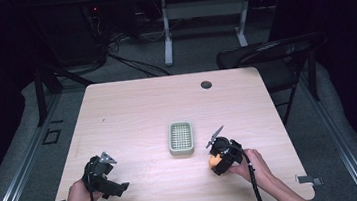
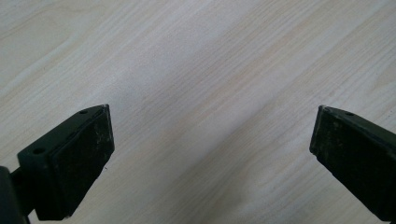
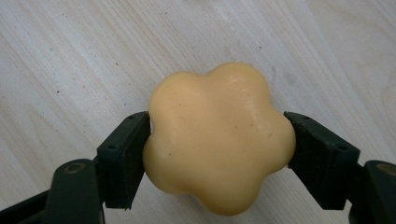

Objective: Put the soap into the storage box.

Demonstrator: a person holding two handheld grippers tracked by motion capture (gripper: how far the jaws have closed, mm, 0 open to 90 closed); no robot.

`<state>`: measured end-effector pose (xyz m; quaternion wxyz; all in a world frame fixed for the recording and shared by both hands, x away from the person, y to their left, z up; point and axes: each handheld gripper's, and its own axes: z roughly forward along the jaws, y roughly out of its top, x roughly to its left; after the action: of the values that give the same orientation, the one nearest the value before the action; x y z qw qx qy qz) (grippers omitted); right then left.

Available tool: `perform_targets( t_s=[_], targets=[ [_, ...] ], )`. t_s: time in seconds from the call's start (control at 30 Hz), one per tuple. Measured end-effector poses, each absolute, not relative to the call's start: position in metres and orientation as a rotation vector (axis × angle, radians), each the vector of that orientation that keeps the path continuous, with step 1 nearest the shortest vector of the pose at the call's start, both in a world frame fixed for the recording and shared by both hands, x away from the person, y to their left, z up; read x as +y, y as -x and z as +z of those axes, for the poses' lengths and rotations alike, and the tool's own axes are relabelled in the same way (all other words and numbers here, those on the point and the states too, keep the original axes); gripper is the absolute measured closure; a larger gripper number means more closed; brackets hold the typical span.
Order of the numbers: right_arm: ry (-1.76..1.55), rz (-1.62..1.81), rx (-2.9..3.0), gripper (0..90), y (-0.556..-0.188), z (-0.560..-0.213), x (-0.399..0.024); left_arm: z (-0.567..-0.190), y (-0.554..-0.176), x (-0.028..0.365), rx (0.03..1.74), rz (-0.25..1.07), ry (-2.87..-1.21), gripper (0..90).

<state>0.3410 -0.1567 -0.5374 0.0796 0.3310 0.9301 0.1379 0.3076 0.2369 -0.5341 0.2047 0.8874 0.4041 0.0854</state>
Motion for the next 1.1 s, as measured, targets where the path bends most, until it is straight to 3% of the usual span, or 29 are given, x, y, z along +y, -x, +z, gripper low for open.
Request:
perform_targets(
  t_s=[1.1],
  targets=[
    [-0.936, 0.433, 2.764, 25.6, -0.346, -0.516, -0.149, -0.535, -0.307, 0.236, 1.131, 0.241, -2.479, 0.1]
  ],
)
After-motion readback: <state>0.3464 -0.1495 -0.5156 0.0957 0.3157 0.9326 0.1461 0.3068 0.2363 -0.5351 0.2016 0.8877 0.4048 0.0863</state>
